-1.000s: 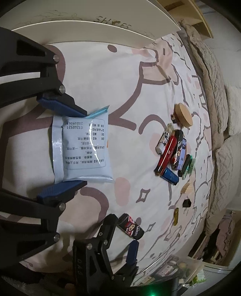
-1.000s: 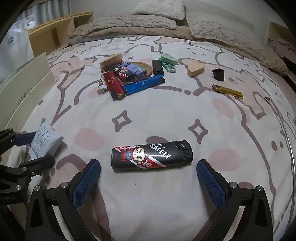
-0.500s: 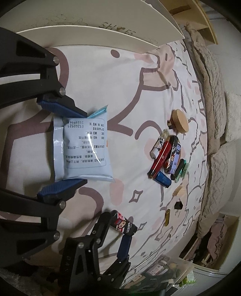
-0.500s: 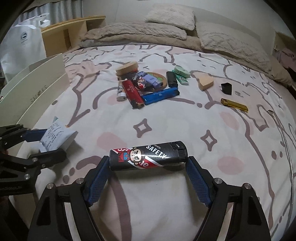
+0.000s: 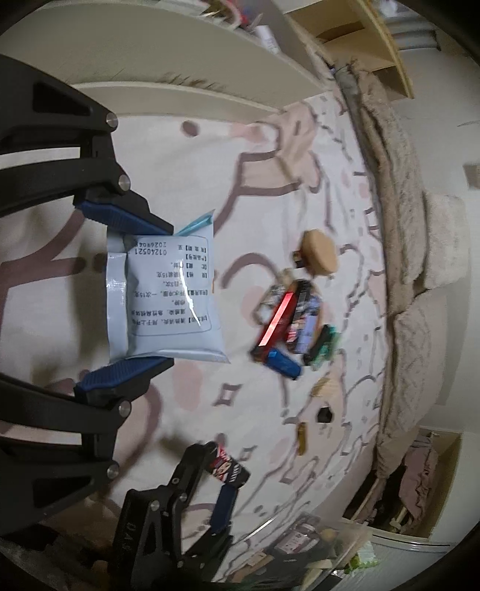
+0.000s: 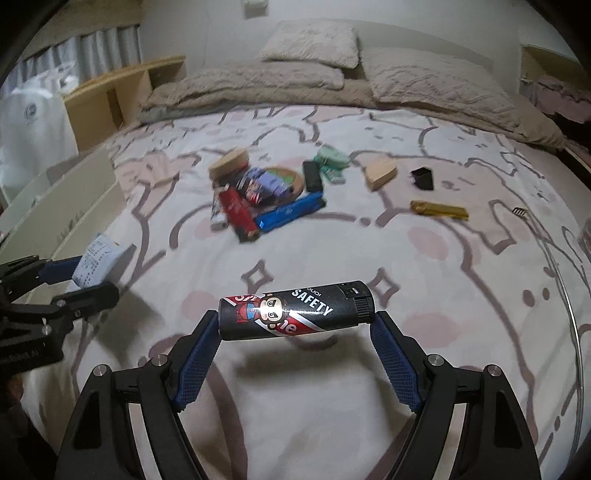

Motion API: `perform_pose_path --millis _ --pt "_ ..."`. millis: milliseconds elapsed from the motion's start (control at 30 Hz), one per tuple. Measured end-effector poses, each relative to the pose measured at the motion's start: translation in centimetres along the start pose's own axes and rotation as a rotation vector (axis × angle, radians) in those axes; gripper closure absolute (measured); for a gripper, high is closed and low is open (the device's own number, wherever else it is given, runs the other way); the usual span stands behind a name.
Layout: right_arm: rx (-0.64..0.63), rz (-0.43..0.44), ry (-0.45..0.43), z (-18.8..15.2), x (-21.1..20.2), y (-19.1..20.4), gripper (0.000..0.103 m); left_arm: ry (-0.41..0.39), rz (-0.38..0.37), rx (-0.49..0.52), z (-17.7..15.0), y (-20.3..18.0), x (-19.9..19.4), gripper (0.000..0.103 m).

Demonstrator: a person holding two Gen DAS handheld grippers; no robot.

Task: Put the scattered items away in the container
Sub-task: 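Lift the SAFETY tube and white packet and carry both toward the box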

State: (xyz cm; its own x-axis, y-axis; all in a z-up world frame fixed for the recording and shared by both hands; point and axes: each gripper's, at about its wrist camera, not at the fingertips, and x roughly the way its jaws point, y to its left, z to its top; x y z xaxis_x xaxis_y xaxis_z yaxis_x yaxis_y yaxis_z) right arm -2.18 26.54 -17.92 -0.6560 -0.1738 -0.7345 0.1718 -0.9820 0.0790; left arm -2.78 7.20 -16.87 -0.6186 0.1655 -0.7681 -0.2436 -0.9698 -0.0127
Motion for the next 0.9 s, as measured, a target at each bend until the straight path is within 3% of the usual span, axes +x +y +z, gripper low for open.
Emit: perform_pose_path --millis 333,600,900 --pt "0.067 -0.025 -0.080 1.5 -1.3 -1.6 0.021 -0.111 0.020 -0.023 4.0 1.1 -2.6 0.041" --pt "0.085 -0.022 -0.207 3.6 -3.9 -1.9 0.021 -0.177 0.028 -0.078 6.1 2.4 -4.1 0.041" --pt "0.075 -0.024 -0.252 5.5 -5.6 -2.5 0.021 -0.271 0.047 -0.094 7.5 3.0 -7.1 0.041"
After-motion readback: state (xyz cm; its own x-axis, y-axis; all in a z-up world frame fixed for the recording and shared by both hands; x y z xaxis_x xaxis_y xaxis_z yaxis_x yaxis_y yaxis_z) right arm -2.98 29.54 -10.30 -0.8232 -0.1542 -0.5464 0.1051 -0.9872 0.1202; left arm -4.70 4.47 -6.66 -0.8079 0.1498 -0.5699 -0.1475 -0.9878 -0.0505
